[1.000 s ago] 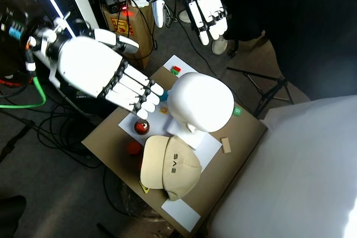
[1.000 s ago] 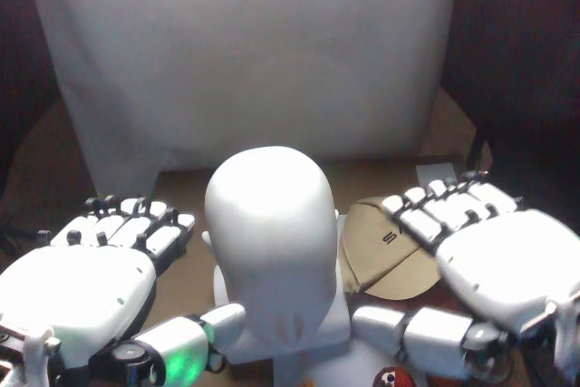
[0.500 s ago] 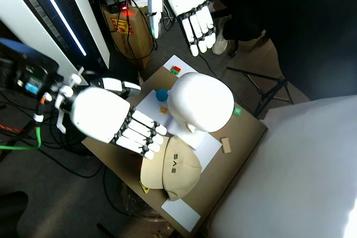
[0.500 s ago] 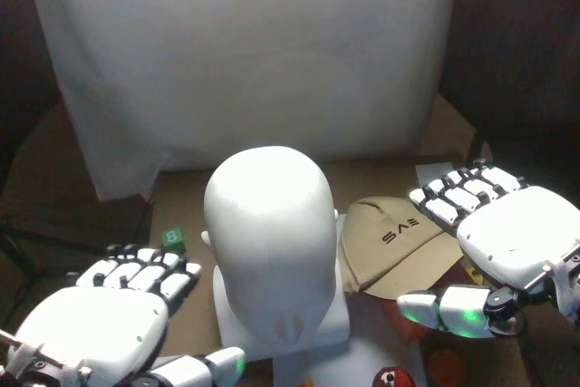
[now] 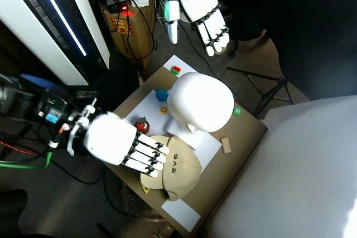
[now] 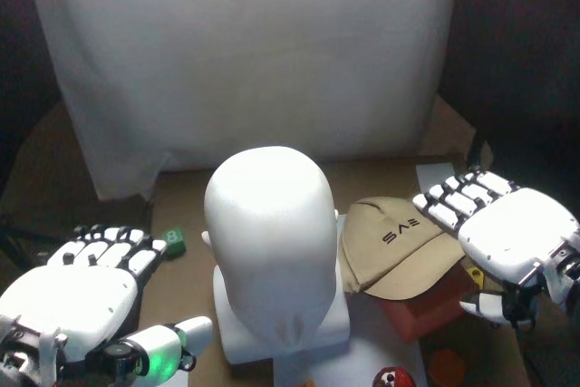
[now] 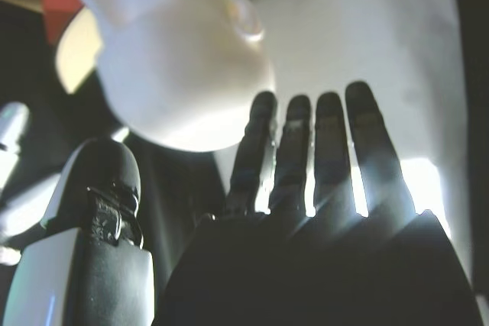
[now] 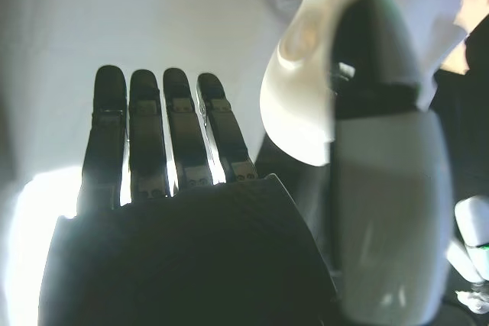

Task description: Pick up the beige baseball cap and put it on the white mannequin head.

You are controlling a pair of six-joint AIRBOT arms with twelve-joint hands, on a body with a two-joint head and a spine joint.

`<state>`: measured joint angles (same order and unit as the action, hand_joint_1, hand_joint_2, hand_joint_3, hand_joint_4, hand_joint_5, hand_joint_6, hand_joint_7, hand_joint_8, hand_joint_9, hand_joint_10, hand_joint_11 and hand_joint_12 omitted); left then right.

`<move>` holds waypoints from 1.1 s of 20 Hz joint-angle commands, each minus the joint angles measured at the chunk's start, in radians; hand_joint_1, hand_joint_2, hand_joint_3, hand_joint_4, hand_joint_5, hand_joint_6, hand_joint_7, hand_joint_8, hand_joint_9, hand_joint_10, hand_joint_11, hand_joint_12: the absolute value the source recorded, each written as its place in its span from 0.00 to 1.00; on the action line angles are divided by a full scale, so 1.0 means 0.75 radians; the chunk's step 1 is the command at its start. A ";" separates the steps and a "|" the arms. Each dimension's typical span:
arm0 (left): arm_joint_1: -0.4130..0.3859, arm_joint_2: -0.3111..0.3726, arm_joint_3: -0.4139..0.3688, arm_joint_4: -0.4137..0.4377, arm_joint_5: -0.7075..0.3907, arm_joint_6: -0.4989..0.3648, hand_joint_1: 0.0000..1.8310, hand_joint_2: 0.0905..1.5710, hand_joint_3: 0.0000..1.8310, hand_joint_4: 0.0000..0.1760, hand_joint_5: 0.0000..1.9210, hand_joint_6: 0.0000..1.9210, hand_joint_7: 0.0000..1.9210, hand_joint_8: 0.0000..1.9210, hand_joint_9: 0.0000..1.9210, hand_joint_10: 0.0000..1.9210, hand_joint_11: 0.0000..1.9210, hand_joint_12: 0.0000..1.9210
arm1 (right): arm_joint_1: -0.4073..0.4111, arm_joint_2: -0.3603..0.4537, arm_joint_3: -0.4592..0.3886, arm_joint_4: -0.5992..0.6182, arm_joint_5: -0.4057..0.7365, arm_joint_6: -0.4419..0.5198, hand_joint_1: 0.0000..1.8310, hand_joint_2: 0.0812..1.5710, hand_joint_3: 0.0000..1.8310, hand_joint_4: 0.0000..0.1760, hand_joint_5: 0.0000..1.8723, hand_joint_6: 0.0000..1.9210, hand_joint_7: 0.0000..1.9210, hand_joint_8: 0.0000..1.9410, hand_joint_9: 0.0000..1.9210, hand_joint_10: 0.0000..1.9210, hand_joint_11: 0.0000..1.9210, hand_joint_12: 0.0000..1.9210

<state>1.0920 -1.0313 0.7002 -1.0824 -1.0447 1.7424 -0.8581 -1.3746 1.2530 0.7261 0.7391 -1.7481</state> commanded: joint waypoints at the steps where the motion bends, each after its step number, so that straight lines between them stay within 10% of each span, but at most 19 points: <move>1: 0.000 -0.004 0.011 0.087 -0.042 -0.017 0.00 0.72 0.00 0.04 0.05 0.00 0.01 0.00 0.01 0.00 0.00 0.12 | 0.000 -0.004 0.025 -0.050 0.072 0.013 0.58 0.65 0.01 0.00 0.06 0.00 0.06 0.00 0.06 0.00 0.00 0.23; 10: 0.010 -0.035 0.144 0.128 0.109 -0.043 0.00 0.73 0.00 0.02 0.04 0.00 0.01 0.00 0.00 0.00 0.00 0.13 | -0.010 -0.190 0.359 -0.197 -0.055 0.144 0.70 0.68 0.01 0.00 0.04 0.00 0.04 0.00 0.05 0.00 0.00 0.19; 22: 0.132 -0.205 0.284 0.205 -0.208 -0.239 0.00 0.73 0.00 0.00 0.06 0.00 0.01 0.00 0.00 0.00 0.00 0.10 | 0.043 -0.430 0.733 -0.384 -0.204 0.312 0.70 0.70 0.01 0.00 0.04 0.00 0.05 0.00 0.05 0.00 0.00 0.18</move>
<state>1.1915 -1.1873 0.9077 -0.9634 -1.0912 1.5669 -0.8276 -1.7069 1.8034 0.4488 0.4953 -1.5146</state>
